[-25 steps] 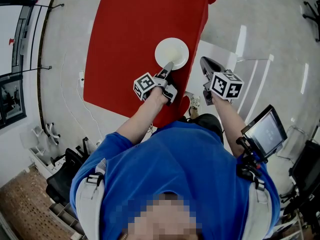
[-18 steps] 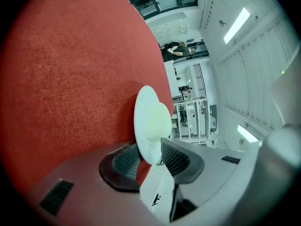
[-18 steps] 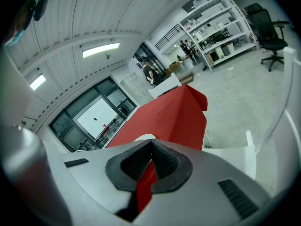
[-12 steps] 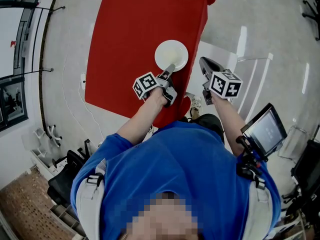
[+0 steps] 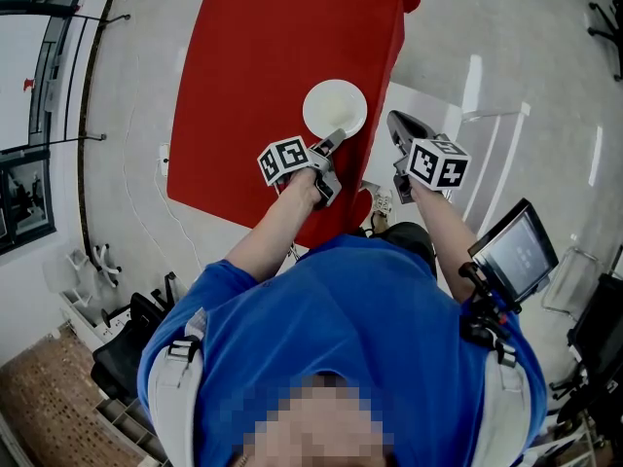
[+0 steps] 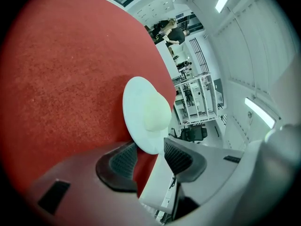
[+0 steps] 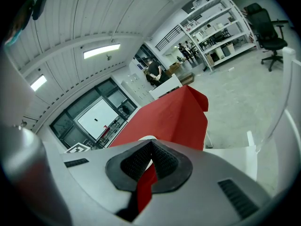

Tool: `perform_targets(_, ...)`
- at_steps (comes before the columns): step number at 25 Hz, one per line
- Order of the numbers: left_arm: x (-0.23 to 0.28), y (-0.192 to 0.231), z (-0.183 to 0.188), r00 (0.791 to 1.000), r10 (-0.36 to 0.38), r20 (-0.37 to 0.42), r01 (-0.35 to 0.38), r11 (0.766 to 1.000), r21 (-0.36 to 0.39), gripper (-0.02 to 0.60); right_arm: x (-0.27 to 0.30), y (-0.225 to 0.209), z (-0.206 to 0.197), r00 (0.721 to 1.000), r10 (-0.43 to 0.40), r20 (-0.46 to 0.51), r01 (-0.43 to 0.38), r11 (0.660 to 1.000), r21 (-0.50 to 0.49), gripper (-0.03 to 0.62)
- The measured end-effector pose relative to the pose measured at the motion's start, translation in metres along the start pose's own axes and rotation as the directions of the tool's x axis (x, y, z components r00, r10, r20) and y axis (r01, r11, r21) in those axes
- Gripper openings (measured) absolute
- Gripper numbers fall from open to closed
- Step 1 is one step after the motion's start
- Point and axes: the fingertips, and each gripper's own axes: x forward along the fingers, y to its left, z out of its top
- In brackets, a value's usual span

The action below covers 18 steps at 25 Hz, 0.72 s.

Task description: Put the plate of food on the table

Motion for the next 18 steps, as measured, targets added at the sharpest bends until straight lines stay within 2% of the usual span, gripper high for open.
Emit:
perform_targets(9,-0.005,0.009,-0.010,1.000,-0.009,-0.029,0.008,1.000,-0.019,0.161,0.002,-0.001,-0.005,1.000,0.007,-0.002,-0.007,1.000,-0.002,0.002)
perform_targets(18,-0.006,-0.003,-0.005,0.997,-0.078,0.003,0.078,0.997,0.003,0.160,0.004,0.000,-0.003,1.000,0.022,0.005,-0.022,1.000,-0.022,0.002)
